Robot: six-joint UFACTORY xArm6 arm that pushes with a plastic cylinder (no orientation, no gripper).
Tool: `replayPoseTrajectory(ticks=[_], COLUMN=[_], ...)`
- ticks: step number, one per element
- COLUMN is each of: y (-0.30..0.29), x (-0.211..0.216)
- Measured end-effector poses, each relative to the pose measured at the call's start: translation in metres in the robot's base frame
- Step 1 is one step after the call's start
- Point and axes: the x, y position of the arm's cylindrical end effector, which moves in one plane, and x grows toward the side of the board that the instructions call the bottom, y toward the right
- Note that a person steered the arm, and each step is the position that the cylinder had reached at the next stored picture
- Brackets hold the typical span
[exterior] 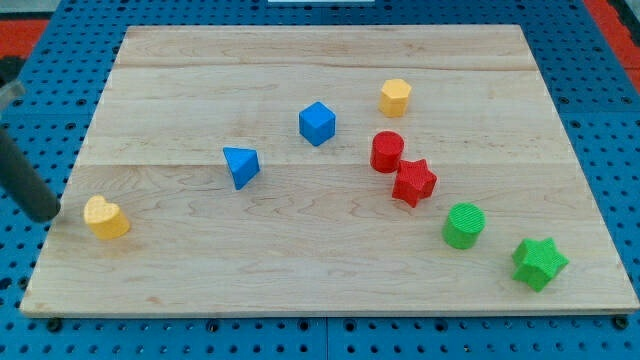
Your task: Push the green circle to the red star
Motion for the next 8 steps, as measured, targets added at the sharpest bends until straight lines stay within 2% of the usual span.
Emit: replayPoseTrajectory(ticks=[3, 4, 5, 7, 8], y=[0.116, 0.074, 0.119, 0.302, 0.355], x=[-0.014, 0.025, 0.071, 0.078, 0.068])
